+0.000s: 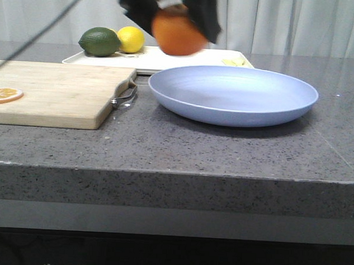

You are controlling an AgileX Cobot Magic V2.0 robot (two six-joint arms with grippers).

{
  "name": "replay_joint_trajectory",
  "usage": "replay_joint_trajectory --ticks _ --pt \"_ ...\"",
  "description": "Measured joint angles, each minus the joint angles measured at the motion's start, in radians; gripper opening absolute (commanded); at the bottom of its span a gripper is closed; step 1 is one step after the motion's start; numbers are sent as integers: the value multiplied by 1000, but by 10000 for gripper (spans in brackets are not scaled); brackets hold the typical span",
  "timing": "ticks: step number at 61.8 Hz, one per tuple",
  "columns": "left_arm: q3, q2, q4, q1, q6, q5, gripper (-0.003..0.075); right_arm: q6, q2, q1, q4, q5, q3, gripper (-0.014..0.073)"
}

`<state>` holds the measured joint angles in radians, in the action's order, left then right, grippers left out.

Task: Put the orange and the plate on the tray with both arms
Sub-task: 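Carry the orange with the left gripper onto the blue plate and release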

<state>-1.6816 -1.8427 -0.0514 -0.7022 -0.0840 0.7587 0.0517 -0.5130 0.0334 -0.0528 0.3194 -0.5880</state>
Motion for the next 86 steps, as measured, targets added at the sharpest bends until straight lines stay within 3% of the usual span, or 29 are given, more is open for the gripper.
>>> replay_joint_trajectory --ticks 17,20,30,36,50,56,61,65,72,78,86 --pt "0 -114 0 -92 2 -141 261 0 0 0 0 0 0 654" --pt "0 -122 0 -99 2 -149 305 0 0 0 0 0 0 654" --pt "0 -126 4 -103 2 -155 557 0 0 0 0 0 0 654" --pt "0 -126 6 -103 2 -162 654 0 0 0 0 0 0 654" --pt "-65 -126 80 -103 4 -97 654 0 0 0 0 0 0 654" --pt "-160 -126 118 -103 4 4 620 0 0 0 0 0 0 654" --pt "-230 -126 126 -103 4 91 519 0 0 0 0 0 0 654" --pt "-271 -126 129 -103 4 135 414 0 0 0 0 0 0 654" --pt "-318 -126 131 -103 4 189 152 0 0 0 0 0 0 654" --pt "-329 -126 131 -103 4 210 -13 0 0 0 0 0 0 654" --pt "-330 -126 133 -103 4 250 -18 0 0 0 0 0 0 654"
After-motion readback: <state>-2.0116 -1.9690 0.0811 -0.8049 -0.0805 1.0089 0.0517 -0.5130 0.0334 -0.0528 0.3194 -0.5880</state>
